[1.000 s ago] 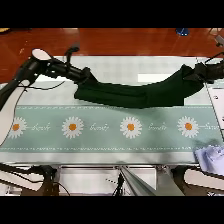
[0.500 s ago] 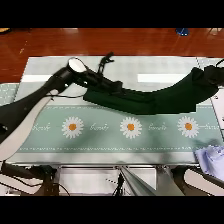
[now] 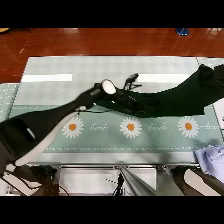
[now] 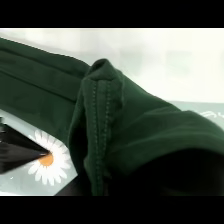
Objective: Fold the shirts.
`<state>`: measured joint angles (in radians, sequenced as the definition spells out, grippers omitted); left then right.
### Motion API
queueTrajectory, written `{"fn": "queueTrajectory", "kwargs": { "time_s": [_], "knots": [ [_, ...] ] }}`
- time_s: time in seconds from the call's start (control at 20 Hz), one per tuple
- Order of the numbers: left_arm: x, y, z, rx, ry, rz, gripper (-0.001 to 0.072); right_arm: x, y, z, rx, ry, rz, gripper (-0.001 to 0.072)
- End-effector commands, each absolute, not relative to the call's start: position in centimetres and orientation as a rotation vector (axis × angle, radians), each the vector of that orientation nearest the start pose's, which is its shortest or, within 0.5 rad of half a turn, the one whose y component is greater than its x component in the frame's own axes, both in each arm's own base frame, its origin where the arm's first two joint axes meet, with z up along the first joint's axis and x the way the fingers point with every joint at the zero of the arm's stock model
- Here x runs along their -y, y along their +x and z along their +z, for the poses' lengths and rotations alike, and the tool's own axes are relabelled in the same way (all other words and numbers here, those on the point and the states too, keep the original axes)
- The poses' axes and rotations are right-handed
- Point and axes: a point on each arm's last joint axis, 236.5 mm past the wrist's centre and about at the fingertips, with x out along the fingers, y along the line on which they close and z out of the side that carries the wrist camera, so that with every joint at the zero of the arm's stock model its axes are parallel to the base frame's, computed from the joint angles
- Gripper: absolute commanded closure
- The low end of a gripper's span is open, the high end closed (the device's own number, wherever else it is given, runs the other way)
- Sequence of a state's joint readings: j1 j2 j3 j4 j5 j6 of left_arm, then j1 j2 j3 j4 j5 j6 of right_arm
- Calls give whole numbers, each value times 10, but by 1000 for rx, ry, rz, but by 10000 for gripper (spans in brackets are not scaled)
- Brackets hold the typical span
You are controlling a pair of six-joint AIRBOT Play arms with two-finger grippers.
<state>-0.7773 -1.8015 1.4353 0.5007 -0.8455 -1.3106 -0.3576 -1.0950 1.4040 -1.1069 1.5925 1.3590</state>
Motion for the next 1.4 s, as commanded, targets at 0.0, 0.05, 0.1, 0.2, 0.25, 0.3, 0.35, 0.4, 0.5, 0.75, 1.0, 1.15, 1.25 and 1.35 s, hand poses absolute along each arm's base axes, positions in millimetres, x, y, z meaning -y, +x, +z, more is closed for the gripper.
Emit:
{"fn": "queueTrajectory", "kwargs": {
  "time_s": [0.0, 0.05, 0.1, 0.2, 0.25, 0.3, 0.35, 0.4, 0.5, 0.75, 1.0, 1.15, 1.25, 1.35],
  "knots": [
    [529, 269, -25, -1298, -540, -1008, 688, 4, 311, 164, -1168, 316, 225, 682],
    [535, 268, -29, -1285, -553, -995, 688, 2, 306, 166, -1173, 313, 228, 681],
    [541, 266, -32, -1282, -569, -984, 688, 0, 300, 169, -1177, 312, 231, 681],
    [549, 263, -40, -1272, -584, -962, 688, -4, 290, 175, -1181, 310, 234, 681],
    [552, 262, -44, -1264, -585, -952, 688, -6, 284, 178, -1181, 305, 236, 681],
    [554, 263, -47, -1255, -585, -941, 688, -7, 279, 182, -1175, 298, 237, 682],
    [554, 265, -50, -1256, -588, -934, 688, -9, 275, 185, -1169, 291, 237, 681],
    [553, 266, -52, -1258, -592, -927, 688, -10, 271, 188, -1164, 287, 237, 682],
    [552, 268, -56, -1263, -593, -922, 688, -11, 267, 192, -1151, 281, 230, 682],
    [532, 296, -19, -1184, -568, -984, 690, 0, 277, 194, -1108, 264, 183, 682],
    [457, 364, 71, -983, -502, -995, 689, -4, 293, 189, -1092, 233, 194, 682],
    [392, 397, 115, -877, -414, -951, 689, -33, 315, 181, -1088, 203, 255, 682],
    [345, 411, 141, -826, -355, -902, 690, -55, 334, 173, -1080, 187, 289, 682],
    [295, 424, 163, -776, -301, -821, 690, -80, 351, 160, -1090, 174, 325, 682]
  ]
}}
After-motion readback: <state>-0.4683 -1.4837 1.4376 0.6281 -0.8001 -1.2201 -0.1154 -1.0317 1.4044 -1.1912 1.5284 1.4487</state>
